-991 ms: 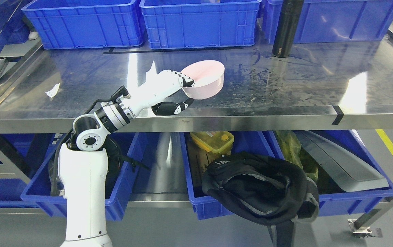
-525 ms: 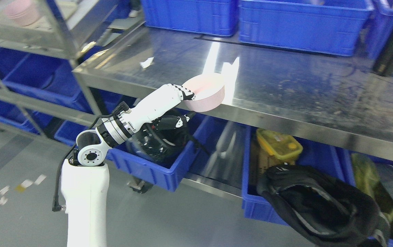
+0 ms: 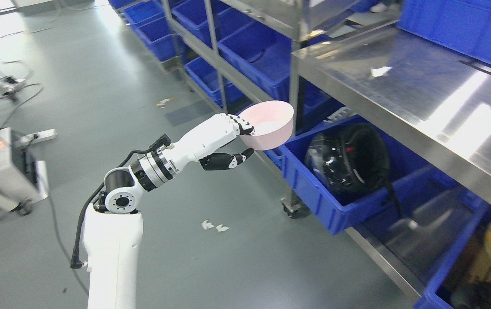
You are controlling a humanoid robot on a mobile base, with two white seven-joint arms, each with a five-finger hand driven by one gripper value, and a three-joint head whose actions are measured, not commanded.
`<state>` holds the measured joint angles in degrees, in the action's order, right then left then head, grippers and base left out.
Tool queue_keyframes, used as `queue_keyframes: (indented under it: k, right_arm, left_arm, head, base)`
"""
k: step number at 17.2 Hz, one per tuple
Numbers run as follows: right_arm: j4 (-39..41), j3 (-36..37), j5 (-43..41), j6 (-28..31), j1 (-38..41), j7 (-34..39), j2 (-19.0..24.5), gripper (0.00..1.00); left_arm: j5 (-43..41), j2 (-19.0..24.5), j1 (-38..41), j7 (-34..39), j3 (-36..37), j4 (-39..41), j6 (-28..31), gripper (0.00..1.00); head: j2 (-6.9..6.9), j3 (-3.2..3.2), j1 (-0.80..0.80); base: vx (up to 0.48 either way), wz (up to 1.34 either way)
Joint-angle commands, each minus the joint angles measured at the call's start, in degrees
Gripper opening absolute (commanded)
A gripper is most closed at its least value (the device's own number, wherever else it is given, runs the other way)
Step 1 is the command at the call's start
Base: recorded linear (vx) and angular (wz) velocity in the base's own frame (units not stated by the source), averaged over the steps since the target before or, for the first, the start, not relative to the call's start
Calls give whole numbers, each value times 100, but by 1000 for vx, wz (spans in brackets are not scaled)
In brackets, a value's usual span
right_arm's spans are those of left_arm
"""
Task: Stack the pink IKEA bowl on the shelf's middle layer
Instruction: 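Hold the pink bowl raised in the left hand while driving to the rack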
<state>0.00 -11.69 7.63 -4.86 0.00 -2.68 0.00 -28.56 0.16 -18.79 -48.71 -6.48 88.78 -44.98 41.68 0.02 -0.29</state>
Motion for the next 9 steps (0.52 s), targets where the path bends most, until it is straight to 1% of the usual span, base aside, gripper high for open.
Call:
queue_keyframes:
  k: [1, 5, 9]
  right_arm:
    - [100, 0, 1, 2, 88, 4, -100, 100]
    - [100, 0, 1, 2, 88, 4, -100, 100]
    - [100, 0, 10, 2, 88, 4, -100, 100]
  left_arm:
    - [9, 84, 51, -6, 112, 69, -2, 10]
    - [9, 84, 51, 2, 94, 69, -2, 10]
    - [9, 84, 51, 2, 94, 69, -2, 10]
  head:
    - [0, 0, 0]
    - [1, 0, 0]
    - [1, 0, 0]
  base:
    - [-11, 1160]
    - [60, 1027]
    - [173, 771]
